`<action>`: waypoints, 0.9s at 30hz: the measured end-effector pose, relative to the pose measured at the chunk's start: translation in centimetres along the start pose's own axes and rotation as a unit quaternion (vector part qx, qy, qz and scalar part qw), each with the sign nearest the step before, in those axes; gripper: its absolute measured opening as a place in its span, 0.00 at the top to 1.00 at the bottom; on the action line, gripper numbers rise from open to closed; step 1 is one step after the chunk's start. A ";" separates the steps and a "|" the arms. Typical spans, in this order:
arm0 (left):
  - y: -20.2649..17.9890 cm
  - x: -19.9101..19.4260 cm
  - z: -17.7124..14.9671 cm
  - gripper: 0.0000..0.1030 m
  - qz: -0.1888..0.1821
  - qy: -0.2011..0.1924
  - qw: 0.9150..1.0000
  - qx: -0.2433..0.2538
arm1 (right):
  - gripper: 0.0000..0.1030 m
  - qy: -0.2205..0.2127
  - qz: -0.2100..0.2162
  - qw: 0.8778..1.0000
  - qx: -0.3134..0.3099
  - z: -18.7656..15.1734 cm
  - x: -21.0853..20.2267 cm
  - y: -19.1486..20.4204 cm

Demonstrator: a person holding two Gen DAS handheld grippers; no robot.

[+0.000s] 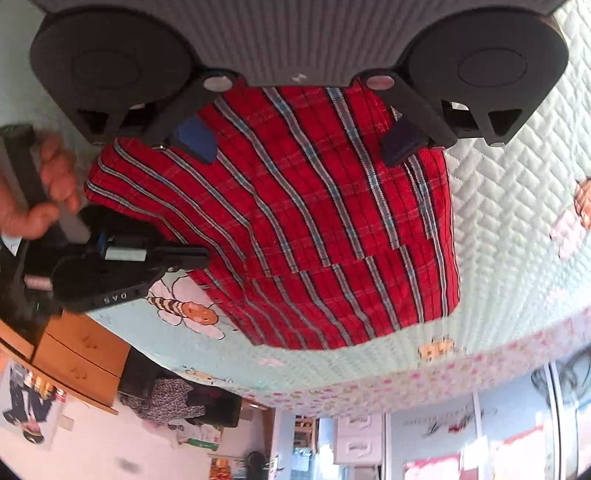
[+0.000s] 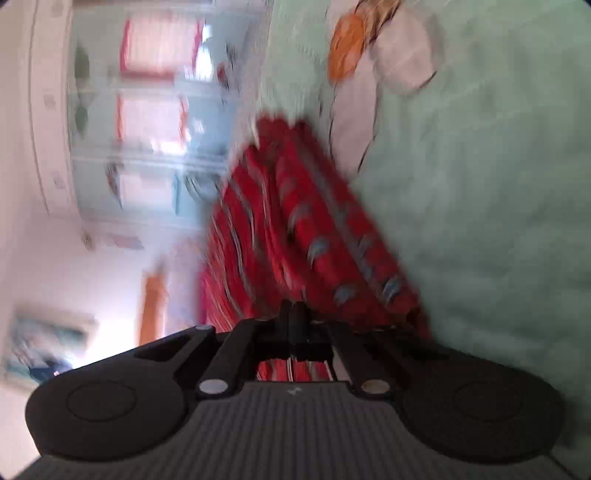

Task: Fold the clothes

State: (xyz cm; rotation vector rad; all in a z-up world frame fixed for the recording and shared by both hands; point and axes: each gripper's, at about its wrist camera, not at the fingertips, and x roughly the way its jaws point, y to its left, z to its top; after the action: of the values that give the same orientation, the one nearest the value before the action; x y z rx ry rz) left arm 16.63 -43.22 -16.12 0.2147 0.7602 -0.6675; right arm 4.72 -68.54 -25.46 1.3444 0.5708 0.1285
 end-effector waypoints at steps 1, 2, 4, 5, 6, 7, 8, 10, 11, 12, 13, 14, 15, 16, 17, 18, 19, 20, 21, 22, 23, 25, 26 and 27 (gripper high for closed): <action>0.1 -0.4 0.1 0.05 -0.005 0.002 1.000 -0.006 | 0.96 -0.003 -0.017 1.000 -0.024 0.1 -0.6 0.9; 0.3 -0.7 0.2 0.05 -0.011 0.004 1.000 -0.013 | 0.90 -0.006 -0.029 0.999 -0.043 0.0 -1.3 1.8; 0.8 -1.9 0.2 0.05 -0.022 0.005 0.999 -0.039 | 0.79 0.001 -0.017 0.998 -0.062 -1.0 -2.8 3.2; 0.9 -2.3 0.2 0.05 -0.027 0.006 0.998 -0.050 | 0.74 0.007 -0.008 0.997 -0.072 -1.6 -3.5 3.9; 1.0 -2.5 0.1 0.05 -0.030 0.012 0.998 -0.060 | 0.71 0.016 0.000 0.997 -0.081 -2.3 -4.1 4.5; 1.1 -2.4 0.0 0.04 -0.030 0.020 0.997 -0.065 | 0.69 0.031 -0.001 0.996 -0.084 -3.0 -4.4 4.6; 0.9 -2.2 0.0 0.04 -0.027 0.030 0.997 -0.067 | 0.68 0.049 -0.008 0.995 -0.082 -3.6 -4.4 4.1; 0.8 -1.4 -0.3 0.06 -0.019 0.048 0.997 -0.065 | 0.74 0.071 -0.047 0.993 -0.078 -3.9 -4.5 2.6; 0.9 -1.4 -0.1 0.07 -0.017 0.049 0.997 -0.062 | 1.00 0.065 -0.058 0.994 -0.060 -3.8 -4.7 1.5; 1.0 -1.5 0.1 0.13 -0.016 0.051 0.997 -0.059 | 0.99 0.056 -0.065 0.995 -0.043 -3.7 -5.1 0.8; 1.4 -1.9 0.6 0.19 -0.022 0.046 0.996 -0.067 | 0.97 0.040 -0.061 0.997 -0.030 -3.4 -5.6 0.9; 1.9 -2.3 1.0 0.24 -0.028 0.040 0.996 -0.075 | 0.87 0.026 -0.056 0.998 -0.026 -3.2 -6.1 1.3; 2.2 -2.4 1.3 0.36 -0.037 0.041 0.995 -0.083 | 0.83 0.020 -0.040 0.998 -0.035 -3.0 -6.2 2.4; 2.4 -2.4 1.5 0.39 -0.046 0.043 0.994 -0.091 | 0.80 0.023 -0.014 0.999 -0.037 -2.6 -5.9 3.5; 2.7 -2.5 1.7 0.39 -0.055 0.044 0.993 -0.098 | 0.79 0.033 0.010 0.999 -0.043 -2.1 -5.1 4.6; 2.4 -2.2 1.5 0.39 -0.052 0.046 0.993 -0.094 | 0.76 0.054 0.033 0.996 -0.055 -1.4 -3.5 5.9; 2.1 -1.8 1.3 0.39 -0.049 0.049 0.994 -0.089 | 0.74 0.075 0.056 0.993 -0.067 -0.8 -1.9 7.1; 1.6 -1.5 1.0 0.39 -0.042 0.046 0.995 -0.080 | 0.69 0.100 0.076 0.989 -0.080 0.0 0.0 8.3; 1.2 -1.3 0.7 0.38 -0.038 0.041 0.996 -0.074 | 0.63 0.133 0.091 0.983 -0.092 0.8 2.4 9.5; 0.8 -1.0 0.4 0.37 -0.034 0.036 0.996 -0.068 | 0.51 0.167 0.105 0.975 -0.104 1.5 4.8 10.8; 0.8 -0.9 0.3 0.36 -0.033 0.033 0.996 -0.071 | 0.46 0.195 0.120 0.967 -0.116 2.0 7.5 12.0; 0.8 -0.8 -0.1 0.33 -0.035 0.028 0.996 -0.080 | 0.46 0.248 0.143 0.948 -0.138 2.9 12.8 13.9; 0.9 -0.7 -0.2 0.33 -0.037 0.026 0.995 -0.084 | 0.46 0.269 0.145 0.942 -0.141 3.1 14.8 14.0; 1.0 -0.4 -0.1 0.33 -0.038 0.025 0.995 -0.086 | 0.46 0.290 0.146 0.935 -0.144 3.4 16.9 14.1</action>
State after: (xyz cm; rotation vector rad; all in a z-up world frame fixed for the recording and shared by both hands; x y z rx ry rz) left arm 16.97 -42.25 -15.96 0.0460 0.8733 -0.6676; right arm 24.03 -61.26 -17.14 1.0864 0.8050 0.8438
